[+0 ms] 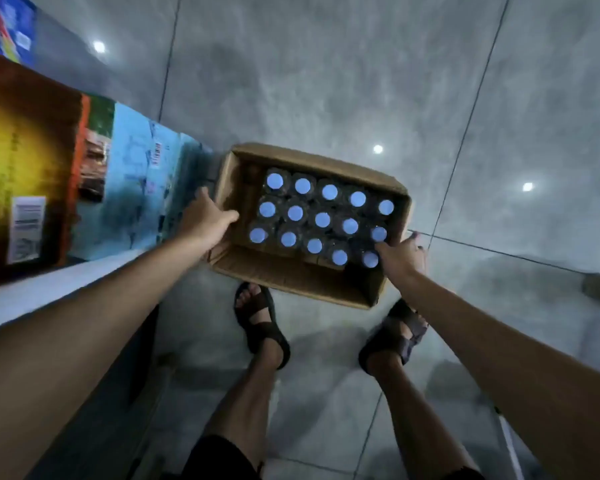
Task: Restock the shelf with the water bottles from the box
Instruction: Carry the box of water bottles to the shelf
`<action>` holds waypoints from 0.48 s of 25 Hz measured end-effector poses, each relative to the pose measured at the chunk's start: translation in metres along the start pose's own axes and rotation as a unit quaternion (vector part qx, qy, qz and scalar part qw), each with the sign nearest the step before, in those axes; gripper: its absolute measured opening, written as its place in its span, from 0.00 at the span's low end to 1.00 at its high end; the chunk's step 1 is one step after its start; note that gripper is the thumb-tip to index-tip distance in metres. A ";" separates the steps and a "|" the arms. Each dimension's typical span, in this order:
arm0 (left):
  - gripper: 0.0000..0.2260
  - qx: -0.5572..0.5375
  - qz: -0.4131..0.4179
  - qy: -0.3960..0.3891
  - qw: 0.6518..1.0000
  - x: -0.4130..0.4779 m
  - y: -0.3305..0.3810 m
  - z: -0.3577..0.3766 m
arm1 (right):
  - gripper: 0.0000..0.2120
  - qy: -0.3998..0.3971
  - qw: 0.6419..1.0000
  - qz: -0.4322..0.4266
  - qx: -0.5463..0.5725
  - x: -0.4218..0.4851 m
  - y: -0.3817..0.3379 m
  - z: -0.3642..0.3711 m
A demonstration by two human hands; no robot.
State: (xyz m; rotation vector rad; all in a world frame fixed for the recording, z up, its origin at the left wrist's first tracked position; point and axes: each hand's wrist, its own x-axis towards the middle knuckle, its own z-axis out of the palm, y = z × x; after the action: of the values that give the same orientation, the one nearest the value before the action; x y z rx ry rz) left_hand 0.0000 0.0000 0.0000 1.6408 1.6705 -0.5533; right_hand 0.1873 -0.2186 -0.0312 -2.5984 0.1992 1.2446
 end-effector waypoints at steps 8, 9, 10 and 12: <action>0.20 0.076 -0.060 0.027 0.995 0.102 -0.049 0.061 | 0.15 0.066 0.997 0.050 0.003 0.081 0.043 0.053; 0.19 0.076 -0.069 0.024 0.994 0.107 -0.051 0.060 | 0.14 0.062 0.997 0.043 -0.003 0.086 0.046 0.053; 0.19 0.075 -0.074 0.008 0.994 0.113 -0.055 0.060 | 0.14 0.060 0.997 0.038 -0.005 0.090 0.048 0.053; 0.19 0.071 -0.061 -0.026 0.995 0.121 -0.057 0.059 | 0.13 0.066 0.998 0.013 -0.006 0.092 0.050 0.055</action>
State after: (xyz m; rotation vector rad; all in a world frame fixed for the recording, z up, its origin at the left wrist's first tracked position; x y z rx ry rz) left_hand -0.0366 0.0319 -0.1378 1.6158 1.7361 -0.7844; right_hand 0.1923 -0.2523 -0.1446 -2.6977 0.2518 1.0860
